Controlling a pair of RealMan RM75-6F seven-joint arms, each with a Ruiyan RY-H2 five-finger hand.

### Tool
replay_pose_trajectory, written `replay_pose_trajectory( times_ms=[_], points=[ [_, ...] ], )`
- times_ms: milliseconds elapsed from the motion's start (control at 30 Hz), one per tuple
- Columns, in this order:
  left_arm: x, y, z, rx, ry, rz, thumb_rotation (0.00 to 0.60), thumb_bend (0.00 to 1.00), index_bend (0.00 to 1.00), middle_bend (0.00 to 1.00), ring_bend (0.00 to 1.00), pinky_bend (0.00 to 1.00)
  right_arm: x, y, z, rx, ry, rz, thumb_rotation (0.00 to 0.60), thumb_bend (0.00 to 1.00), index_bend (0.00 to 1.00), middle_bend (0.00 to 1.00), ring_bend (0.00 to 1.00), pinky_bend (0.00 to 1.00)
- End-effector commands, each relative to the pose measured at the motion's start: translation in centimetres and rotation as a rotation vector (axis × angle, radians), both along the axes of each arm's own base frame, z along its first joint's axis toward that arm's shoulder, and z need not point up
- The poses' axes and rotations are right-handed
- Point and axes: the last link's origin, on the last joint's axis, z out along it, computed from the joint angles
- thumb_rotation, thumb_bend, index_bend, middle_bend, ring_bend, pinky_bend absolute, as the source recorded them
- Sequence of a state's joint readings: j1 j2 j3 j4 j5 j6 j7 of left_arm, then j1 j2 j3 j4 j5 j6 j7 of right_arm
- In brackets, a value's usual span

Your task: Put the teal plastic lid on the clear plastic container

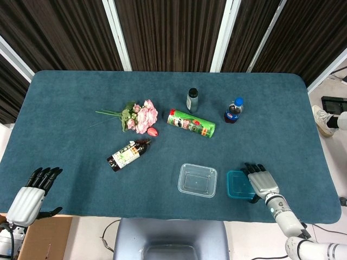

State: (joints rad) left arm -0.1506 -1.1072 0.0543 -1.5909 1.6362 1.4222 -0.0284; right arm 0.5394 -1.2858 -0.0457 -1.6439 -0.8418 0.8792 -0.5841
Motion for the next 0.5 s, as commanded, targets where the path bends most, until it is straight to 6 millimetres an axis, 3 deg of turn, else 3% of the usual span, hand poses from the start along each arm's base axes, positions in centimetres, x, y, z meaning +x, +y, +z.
replay_pose_trajectory(
  times_ms=[33,200,267,333,500],
  points=[
    [-0.02,0.01,-0.02,-0.001,0.000,0.001,0.600,0.44,0.00,0.09,0.06,0.07,-0.09,0.00,-0.07,0.001,0.005,-0.001,0.600,0.05,0.33,0.08,0.00,0.00],
    [-0.02,0.07,0.03,0.000,-0.002,0.002,0.600,0.44,0.00,0.09,0.06,0.07,-0.23,0.00,-0.37,0.007,0.020,-0.003,0.600,0.05,0.39,0.17,0.00,0.00],
    [-0.03,0.06,0.06,0.001,-0.003,0.002,0.600,0.44,0.00,0.09,0.06,0.07,-0.18,-0.03,-0.41,0.001,0.020,-0.003,0.600,0.05,0.46,0.24,0.04,0.00],
    [-0.06,0.05,0.10,0.001,-0.004,0.003,0.600,0.44,0.00,0.09,0.06,0.07,-0.10,-0.04,-0.38,-0.010,0.016,-0.001,0.600,0.06,0.55,0.32,0.12,0.04],
    [-0.06,0.05,0.11,0.000,-0.005,0.003,0.600,0.44,0.00,0.09,0.06,0.07,0.00,-0.05,-0.10,-0.034,0.025,0.013,0.600,0.12,0.81,0.55,0.41,0.31]
  ],
)
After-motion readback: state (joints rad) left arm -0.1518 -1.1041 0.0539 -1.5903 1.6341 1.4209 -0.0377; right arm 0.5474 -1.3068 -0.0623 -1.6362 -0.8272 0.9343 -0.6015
